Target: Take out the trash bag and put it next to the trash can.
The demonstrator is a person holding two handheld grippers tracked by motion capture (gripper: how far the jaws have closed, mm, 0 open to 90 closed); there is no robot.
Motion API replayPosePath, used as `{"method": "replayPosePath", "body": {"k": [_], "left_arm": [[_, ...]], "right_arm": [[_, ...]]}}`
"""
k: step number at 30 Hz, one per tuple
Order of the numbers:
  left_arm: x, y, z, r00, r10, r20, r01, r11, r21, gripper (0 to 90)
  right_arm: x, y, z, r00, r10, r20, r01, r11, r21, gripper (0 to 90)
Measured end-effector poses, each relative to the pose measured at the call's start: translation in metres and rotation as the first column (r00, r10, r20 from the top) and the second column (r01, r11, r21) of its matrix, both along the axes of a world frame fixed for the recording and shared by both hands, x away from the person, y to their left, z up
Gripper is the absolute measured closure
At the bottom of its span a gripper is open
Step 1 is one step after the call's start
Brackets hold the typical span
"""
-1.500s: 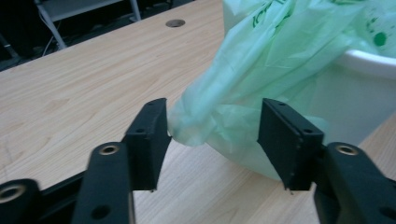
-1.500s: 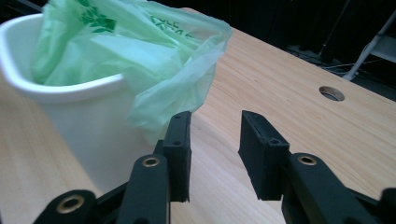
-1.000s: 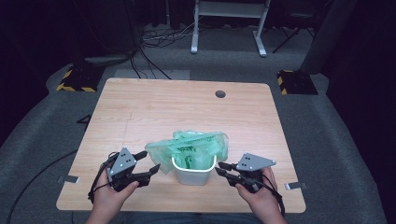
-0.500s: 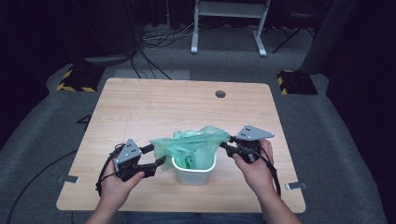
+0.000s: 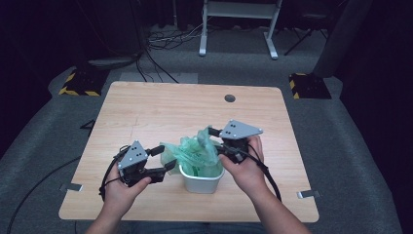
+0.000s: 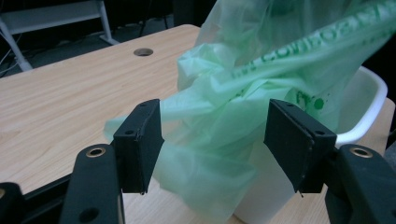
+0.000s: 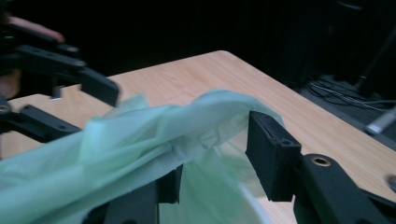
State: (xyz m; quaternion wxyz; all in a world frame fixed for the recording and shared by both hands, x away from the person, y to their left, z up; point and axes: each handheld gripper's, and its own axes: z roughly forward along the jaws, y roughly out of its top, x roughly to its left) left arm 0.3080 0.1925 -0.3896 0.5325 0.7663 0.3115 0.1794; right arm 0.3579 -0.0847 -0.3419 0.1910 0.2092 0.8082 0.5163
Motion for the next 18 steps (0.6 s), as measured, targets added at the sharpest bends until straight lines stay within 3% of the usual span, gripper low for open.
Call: {"method": "replayPosePath", "body": {"k": [4, 6, 9, 12, 15, 18], "left_arm": [[0.0, -0.005, 0.004, 0.9995, -0.026, 0.018, 0.026, 0.9997, 0.001, 35.8], [-0.001, -0.013, 0.007, 0.9975, -0.055, 0.044, 0.054, 0.9982, 0.026, 33.5], [-0.003, -0.021, 0.008, 0.9961, -0.071, 0.052, 0.068, 0.9952, 0.07, 32.1], [-0.003, -0.026, 0.008, 0.9951, -0.078, 0.06, 0.073, 0.9941, 0.08, 33.1], [-0.001, -0.026, 0.008, 0.995, -0.078, 0.063, 0.073, 0.9952, 0.065, 38.8], [0.0, -0.024, 0.007, 0.9939, -0.102, 0.042, 0.098, 0.992, 0.079, 55.3]], "right_arm": [[-0.004, 0.017, 0.0, 0.9987, 0.05, -0.008, -0.05, 0.999, -0.014, 53.8], [-0.005, 0.031, 0.0, 0.9956, 0.092, -0.016, -0.092, 0.994, -0.05, 48.3], [-0.006, 0.042, -0.002, 0.9959, 0.09, -0.001, -0.09, 0.991, -0.099, 37.4], [-0.005, 0.051, -0.003, 0.9951, 0.098, 0.005, -0.097, 0.986, -0.133, 33.6], [-0.006, 0.055, -0.003, 0.9941, 0.108, -0.011, -0.109, 0.986, -0.129, 30.9], [-0.006, 0.056, -0.004, 0.9941, 0.108, -0.008, -0.108, 0.984, -0.14, 31.2]]}}
